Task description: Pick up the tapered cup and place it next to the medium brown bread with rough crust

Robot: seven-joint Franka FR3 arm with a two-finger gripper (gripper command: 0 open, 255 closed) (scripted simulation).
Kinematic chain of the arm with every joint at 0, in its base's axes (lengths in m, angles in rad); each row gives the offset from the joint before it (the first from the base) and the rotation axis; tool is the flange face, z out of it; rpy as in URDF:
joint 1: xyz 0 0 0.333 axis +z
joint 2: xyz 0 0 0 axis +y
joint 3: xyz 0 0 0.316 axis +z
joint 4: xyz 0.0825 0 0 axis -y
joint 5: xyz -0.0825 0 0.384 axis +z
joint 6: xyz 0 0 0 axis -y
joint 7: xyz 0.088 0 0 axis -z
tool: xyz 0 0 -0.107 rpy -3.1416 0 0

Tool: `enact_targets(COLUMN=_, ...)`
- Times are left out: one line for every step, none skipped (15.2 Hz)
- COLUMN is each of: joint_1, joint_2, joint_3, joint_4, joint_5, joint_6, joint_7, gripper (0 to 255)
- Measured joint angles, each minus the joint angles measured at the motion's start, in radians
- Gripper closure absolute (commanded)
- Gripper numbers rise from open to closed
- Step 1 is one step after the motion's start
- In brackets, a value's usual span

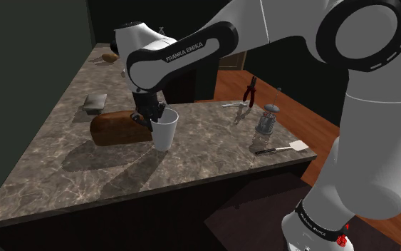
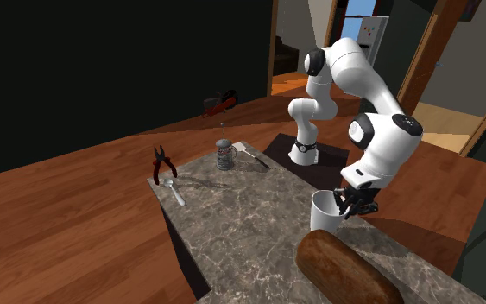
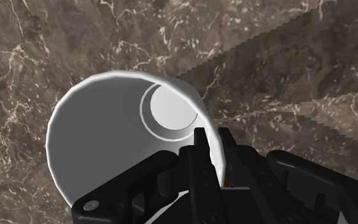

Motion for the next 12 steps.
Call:
enact_targets(joint_1=0.0, joint_2=0.0, joint_3=0.0, joint_4=0.0, joint_5=0.0, joint_6=0.0, joint_7=0.0, gripper=255)
enact_targets(joint_1=0.0, joint_2=0.0, joint_3=0.0, joint_4=0.0, joint_5=0.0, joint_6=0.001, joint_7=0.0, gripper=255)
enact_targets(joint_1=0.0, joint_2=0.0, joint_3=0.0, joint_4=0.0, joint_5=0.0, joint_6=0.001, joint_7=0.0, gripper=0)
enact_targets(joint_1=0.0, joint_2=0.0, joint_3=0.0, joint_4=0.0, joint_5=0.0, joint_6=0.001, joint_7=0.0, gripper=0)
enact_targets(joint_1=0.0, joint_2=0.0, joint_3=0.0, joint_4=0.0, joint_5=0.0, joint_6=0.001, joint_7=0.0, gripper=0)
enact_targets(joint_1=0.0, joint_2=0.0, joint_3=0.0, joint_4=0.0, joint_5=0.0, joint_6=0.001, joint_7=0.0, gripper=0)
enact_targets(joint_1=0.0, joint_2=0.0, joint_3=0.0, joint_4=0.0, joint_5=0.0, joint_6=0.001, joint_7=0.0, gripper=0)
enact_targets(joint_1=0.0, joint_2=0.0, joint_3=0.0, joint_4=0.0, joint_5=0.0, joint_6=0.001, joint_7=0.0, gripper=0)
enact_targets(joint_1=0.0, joint_2=0.0, joint_3=0.0, joint_4=0.0, joint_5=0.0, joint_6=0.001, joint_7=0.0, gripper=0)
enact_targets(joint_1=0.001, joint_2=-0.007, joint_3=0.001, joint_4=0.009, joint_5=0.002, joint_6=-0.014, joint_7=-0.001, gripper=0)
enact_targets(joint_1=0.002, joint_2=-0.009, joint_3=0.002, joint_4=0.024, joint_5=0.004, joint_6=-0.032, joint_7=-0.002, gripper=0)
enact_targets(joint_1=0.003, joint_2=-0.015, joint_3=0.004, joint_4=0.046, joint_5=0.007, joint_6=-0.059, joint_7=-0.007, gripper=0)
